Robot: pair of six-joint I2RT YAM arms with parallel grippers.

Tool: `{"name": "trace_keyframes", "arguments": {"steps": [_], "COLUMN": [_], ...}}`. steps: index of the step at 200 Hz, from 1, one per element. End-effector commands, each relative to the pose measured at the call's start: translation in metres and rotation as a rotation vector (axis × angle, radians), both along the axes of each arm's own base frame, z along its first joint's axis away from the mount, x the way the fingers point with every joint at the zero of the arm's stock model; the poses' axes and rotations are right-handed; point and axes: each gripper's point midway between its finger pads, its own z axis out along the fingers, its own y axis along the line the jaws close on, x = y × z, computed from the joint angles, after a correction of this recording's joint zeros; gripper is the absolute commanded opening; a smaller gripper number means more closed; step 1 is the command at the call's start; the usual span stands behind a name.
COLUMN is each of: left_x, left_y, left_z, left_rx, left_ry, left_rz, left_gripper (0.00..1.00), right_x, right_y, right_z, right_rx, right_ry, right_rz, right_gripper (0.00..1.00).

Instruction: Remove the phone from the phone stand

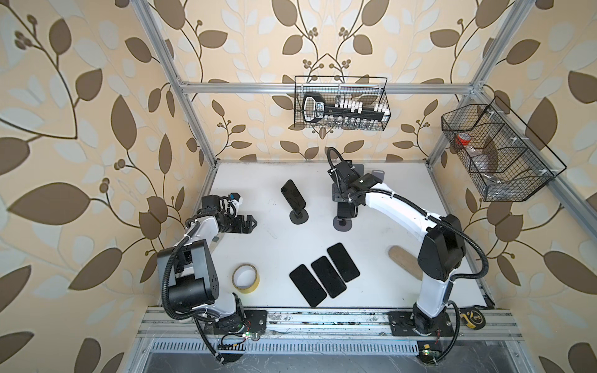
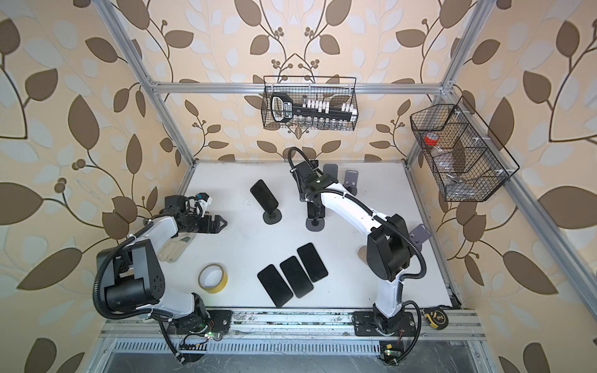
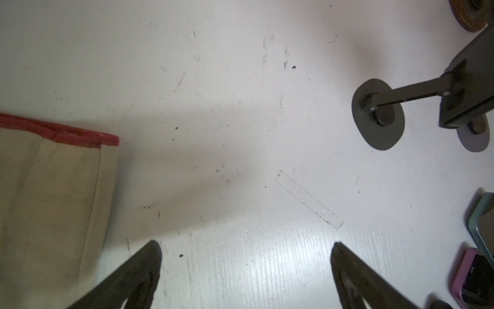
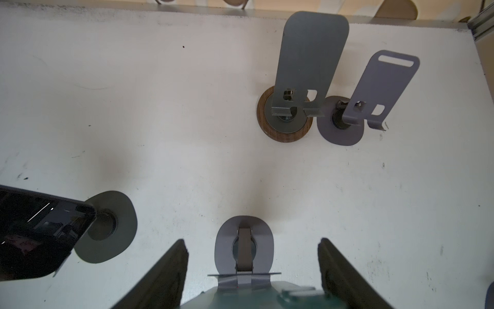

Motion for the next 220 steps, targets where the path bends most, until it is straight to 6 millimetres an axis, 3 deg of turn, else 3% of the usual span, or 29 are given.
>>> {"name": "trace_keyframes", "arguments": {"steps": [1, 113, 165, 220], "left_x": [0.002, 0.002, 0.002, 0.002], "left_y": [0.0, 0.0, 0.0, -0.001], "left_z": [0.011, 0.01, 0.01, 0.011], "left_rx": [-0.005, -0.006, -0.006, -0.007], "left_ry": [-0.032, -0.03, -0.031, -0.034], "left_rz": [-0.016, -0.017, -0.017, -0.019], "left_gripper": [0.99, 0.99, 0.99, 0.99], "right_x": [-0.007, -0.024, -0.053, -0.075], "right_y": [0.002, 0.013, 0.057, 0.094], "right_z": [0.023, 0.049, 0.047, 0.025], "right_rx": [-0.001, -0.03, -0.027, -0.001], "right_ry": [-0.035, -0.072, -0.032, 0.041], "right_rz": [0.037, 0.114, 0.253, 0.365], "right_gripper": [0.65, 0.61, 0.61, 0.61]}}
